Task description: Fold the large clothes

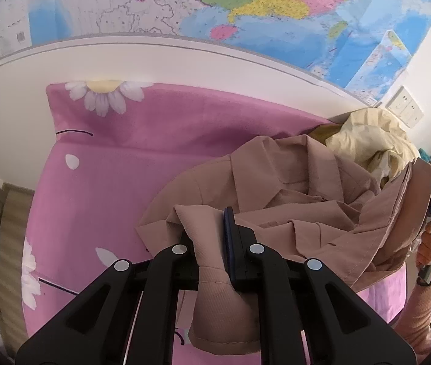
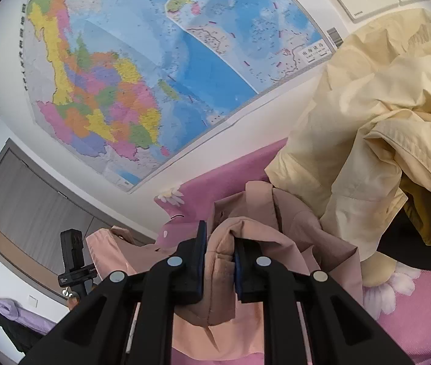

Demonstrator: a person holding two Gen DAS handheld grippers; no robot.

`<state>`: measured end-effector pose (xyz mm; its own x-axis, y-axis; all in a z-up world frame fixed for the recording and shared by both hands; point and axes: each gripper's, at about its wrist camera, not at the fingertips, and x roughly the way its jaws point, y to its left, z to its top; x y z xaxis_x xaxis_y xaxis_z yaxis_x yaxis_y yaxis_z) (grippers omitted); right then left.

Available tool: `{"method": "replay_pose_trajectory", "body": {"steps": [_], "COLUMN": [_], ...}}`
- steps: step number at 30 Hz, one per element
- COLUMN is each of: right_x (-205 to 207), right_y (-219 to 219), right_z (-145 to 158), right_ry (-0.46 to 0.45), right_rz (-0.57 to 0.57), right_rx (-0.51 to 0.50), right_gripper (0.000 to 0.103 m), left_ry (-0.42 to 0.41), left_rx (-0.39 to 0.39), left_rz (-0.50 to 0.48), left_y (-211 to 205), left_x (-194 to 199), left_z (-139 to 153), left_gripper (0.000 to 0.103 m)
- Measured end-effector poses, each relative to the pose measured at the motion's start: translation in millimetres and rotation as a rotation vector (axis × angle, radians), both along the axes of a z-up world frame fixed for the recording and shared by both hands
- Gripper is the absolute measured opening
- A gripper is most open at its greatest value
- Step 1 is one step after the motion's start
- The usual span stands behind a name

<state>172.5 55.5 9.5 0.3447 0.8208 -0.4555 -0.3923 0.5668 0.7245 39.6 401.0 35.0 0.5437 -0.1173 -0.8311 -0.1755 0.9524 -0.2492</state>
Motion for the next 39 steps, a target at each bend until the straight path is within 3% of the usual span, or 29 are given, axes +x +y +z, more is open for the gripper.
{"method": "replay_pose_trajectory", "body": {"steps": [15, 39], "right_x": [15, 46], "right_y": [-1, 6], "right_z": [-14, -26], "right_ry": [0.041, 0.088], "right_rz": [-0.029, -0.052], "right_rx": [-0.029, -0.065], "right_gripper": [0.015, 0.015], "left_ry": [-0.009, 0.039], "left_rx": [0.066, 0.053], "left_rz": [0.001, 0.024], "left_y": [-11, -4], "left_x": [12, 37], "left_z": [-7, -34], "left_gripper": [0.011, 0.011]}}
